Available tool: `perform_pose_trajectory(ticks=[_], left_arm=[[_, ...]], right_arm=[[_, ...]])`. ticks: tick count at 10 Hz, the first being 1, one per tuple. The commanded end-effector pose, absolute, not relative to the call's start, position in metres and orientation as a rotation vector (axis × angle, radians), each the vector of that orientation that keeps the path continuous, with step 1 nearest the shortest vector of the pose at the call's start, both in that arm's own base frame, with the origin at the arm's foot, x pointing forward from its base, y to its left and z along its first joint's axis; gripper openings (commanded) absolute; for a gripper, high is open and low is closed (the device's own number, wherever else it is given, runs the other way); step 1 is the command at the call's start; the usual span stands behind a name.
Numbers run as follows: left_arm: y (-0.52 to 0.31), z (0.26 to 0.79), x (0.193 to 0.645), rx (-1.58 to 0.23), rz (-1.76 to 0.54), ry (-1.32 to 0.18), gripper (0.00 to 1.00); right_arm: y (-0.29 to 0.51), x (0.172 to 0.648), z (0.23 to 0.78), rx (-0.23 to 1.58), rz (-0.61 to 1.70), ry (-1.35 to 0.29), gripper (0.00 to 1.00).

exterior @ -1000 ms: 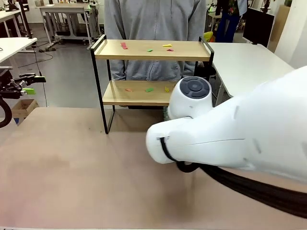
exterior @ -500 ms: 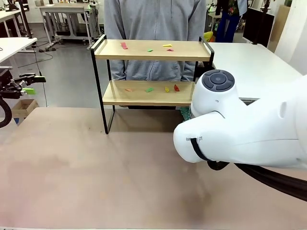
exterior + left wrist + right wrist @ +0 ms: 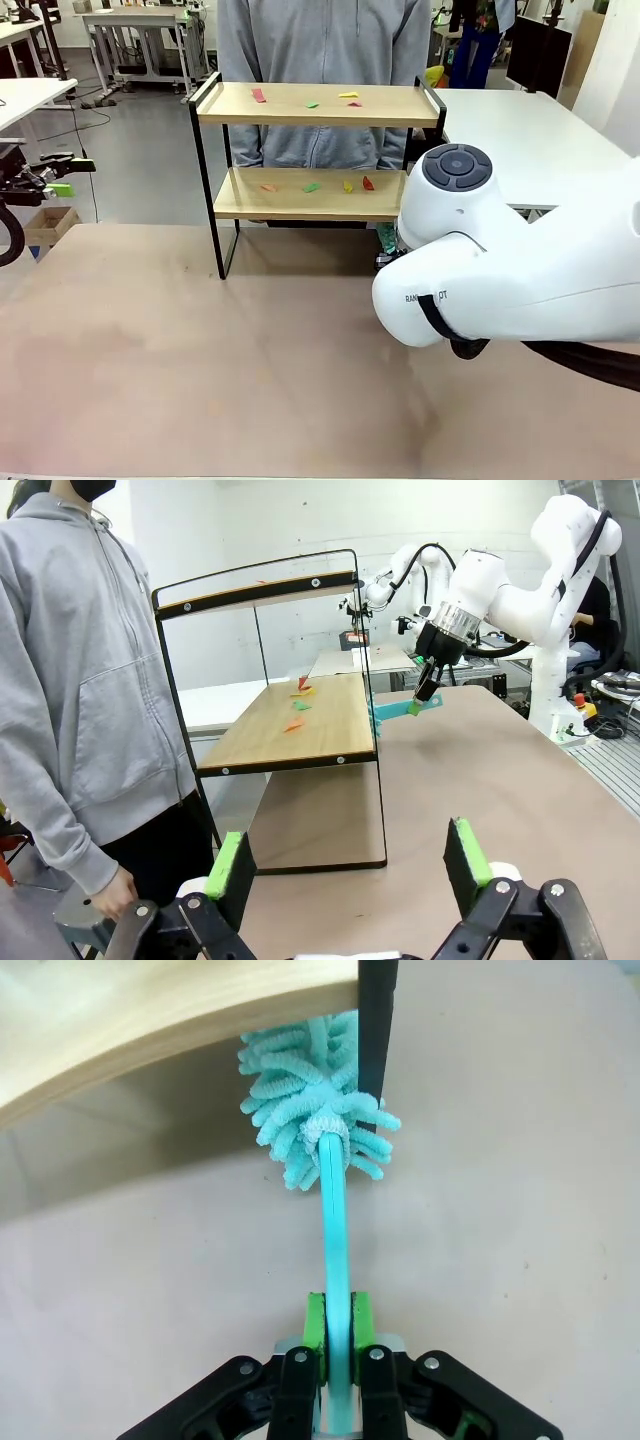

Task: Clean the shelf.
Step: Clean the specific section of the Shelf indicated by the human with the Duster.

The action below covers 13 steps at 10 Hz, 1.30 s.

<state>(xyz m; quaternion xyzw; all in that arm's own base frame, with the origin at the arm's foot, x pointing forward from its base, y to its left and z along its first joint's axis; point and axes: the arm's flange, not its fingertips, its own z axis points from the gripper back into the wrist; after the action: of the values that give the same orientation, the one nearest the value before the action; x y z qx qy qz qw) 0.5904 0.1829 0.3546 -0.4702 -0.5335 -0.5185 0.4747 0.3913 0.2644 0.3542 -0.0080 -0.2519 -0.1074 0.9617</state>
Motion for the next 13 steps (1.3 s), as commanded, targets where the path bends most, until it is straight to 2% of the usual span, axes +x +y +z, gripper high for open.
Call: perform_pose_trajectory(ticks=[1, 5, 13], left_arm=[[0.182, 0.356, 0.588, -1.140, -1.283, -1.306, 1.00], [0.182, 0.356, 0.588, -1.140, -1.283, -1.306, 1.00], [0.182, 0.356, 0.588, -1.140, -1.283, -1.306, 1.00]], right_arm=[[0.257, 0.381, 0.367, 0.041, -0.184, -0.554, 0.13], [0.220, 0.353, 0.403, 0.091, -0.075, -0.600, 0.13], [0.172, 0.329, 0.456, 0.312, 0.441, -0.349, 0.13]])
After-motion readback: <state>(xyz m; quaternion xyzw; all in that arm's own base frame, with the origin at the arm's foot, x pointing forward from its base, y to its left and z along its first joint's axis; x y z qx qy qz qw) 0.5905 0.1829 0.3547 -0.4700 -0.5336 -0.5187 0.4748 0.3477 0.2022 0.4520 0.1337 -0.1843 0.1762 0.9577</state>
